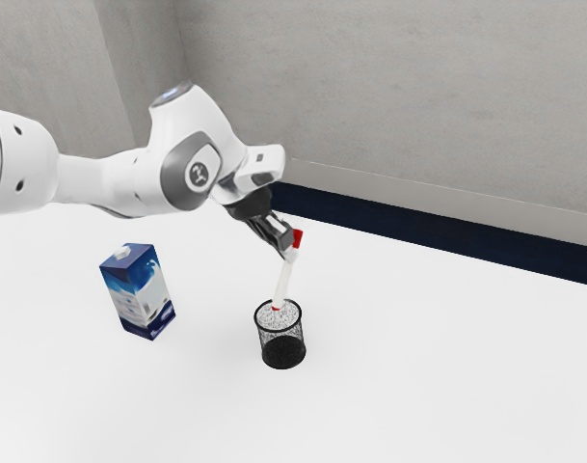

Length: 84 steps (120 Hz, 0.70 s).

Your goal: Put the marker into the pen holder.

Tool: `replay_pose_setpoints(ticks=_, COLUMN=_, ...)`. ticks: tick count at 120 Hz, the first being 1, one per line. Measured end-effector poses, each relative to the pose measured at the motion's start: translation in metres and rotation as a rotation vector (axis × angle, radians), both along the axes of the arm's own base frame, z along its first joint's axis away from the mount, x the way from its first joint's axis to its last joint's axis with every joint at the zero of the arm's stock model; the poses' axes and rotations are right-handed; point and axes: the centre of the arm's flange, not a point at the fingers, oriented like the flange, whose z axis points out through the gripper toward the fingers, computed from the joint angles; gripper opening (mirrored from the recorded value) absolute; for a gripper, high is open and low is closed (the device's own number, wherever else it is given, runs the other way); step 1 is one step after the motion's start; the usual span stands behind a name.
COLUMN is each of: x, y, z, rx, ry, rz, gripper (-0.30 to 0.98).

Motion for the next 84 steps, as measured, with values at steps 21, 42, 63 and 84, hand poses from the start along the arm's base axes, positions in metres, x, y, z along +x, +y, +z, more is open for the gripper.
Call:
replay_pose_setpoints(ticks=21, x=-0.007, y=0.003, z=-0.013, rx=0.016, ry=-0.031, rz=-0.024, gripper=-0.09)
replay_pose_setpoints(ticks=42, x=-0.008, y=0.006, z=-0.025, rx=0.032, ry=-0.055, rz=-0.043, gripper=-0.09)
replay_pose_setpoints(ticks=63, x=-0.008, y=0.009, z=-0.036, rx=0.011, ry=-0.07, rz=-0.034, gripper=-0.09)
replay_pose_setpoints(ticks=84, x=-0.01, y=0.005, z=-0.043, rx=-0.021, ry=-0.09, rz=-0.042, gripper=0.07)
